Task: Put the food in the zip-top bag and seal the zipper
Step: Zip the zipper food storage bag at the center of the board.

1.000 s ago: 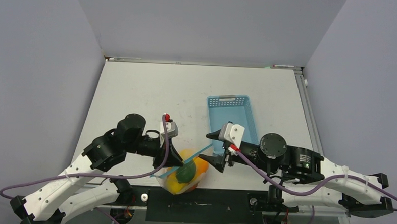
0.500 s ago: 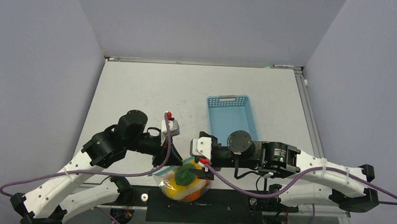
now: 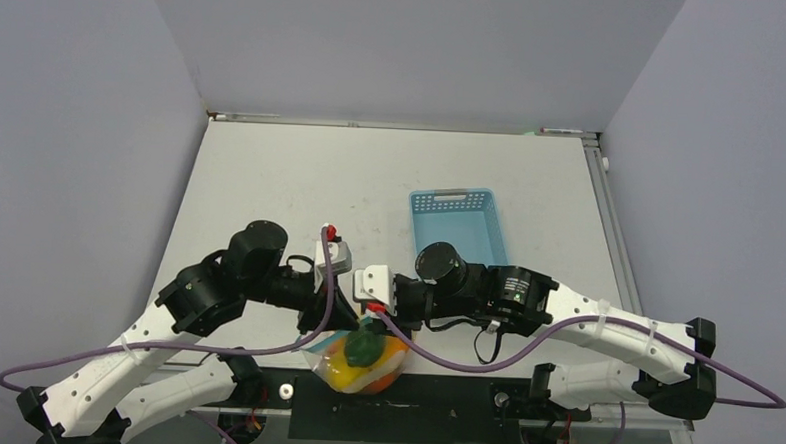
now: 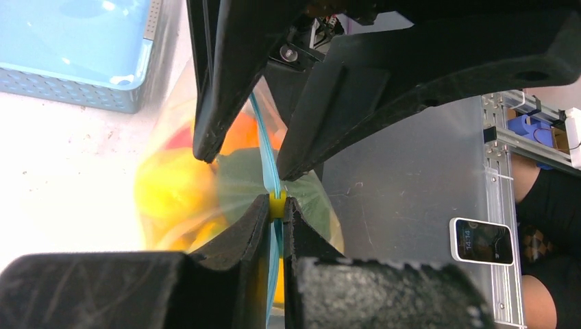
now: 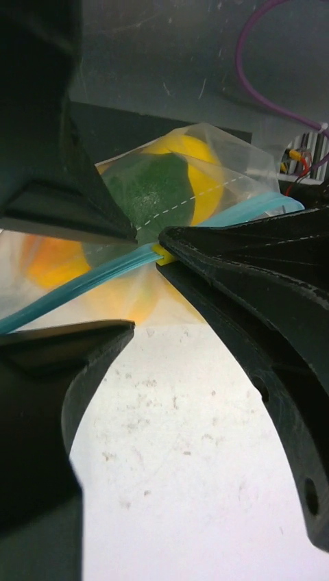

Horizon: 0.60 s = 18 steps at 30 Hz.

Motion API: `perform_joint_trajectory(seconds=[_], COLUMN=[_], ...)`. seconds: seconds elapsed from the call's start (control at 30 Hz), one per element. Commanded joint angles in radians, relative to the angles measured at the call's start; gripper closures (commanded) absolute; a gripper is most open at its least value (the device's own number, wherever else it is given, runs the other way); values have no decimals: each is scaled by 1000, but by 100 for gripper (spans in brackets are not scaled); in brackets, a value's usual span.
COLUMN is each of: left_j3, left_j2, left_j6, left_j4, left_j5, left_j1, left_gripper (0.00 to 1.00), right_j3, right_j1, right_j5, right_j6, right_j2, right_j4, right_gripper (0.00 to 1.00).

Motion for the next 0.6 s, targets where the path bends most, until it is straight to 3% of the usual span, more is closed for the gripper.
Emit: perform_joint_trajectory(seconds=[0.0,0.17,0.33,0.57], left_j3=[66,63,62,67], left_j2=[-22,-22,-21,-27], left_j6=[18,18,13,10], left_j4=[30,31,27,-6], left_j5=[16,9,-12,-73], left_j1=[-7,-6,-8,-7], left_gripper=[100,100,100,100], right_j3=[34,28,2,-31], right_j1=[-25,-36,-38,-40], right_j5=[-93,-106,-82,94], right_j6=[-17,-17,-10,56], right_j2=[15,6,-30,-106], right_j4=[15,24,48,71], right_gripper=[64,93,95,95])
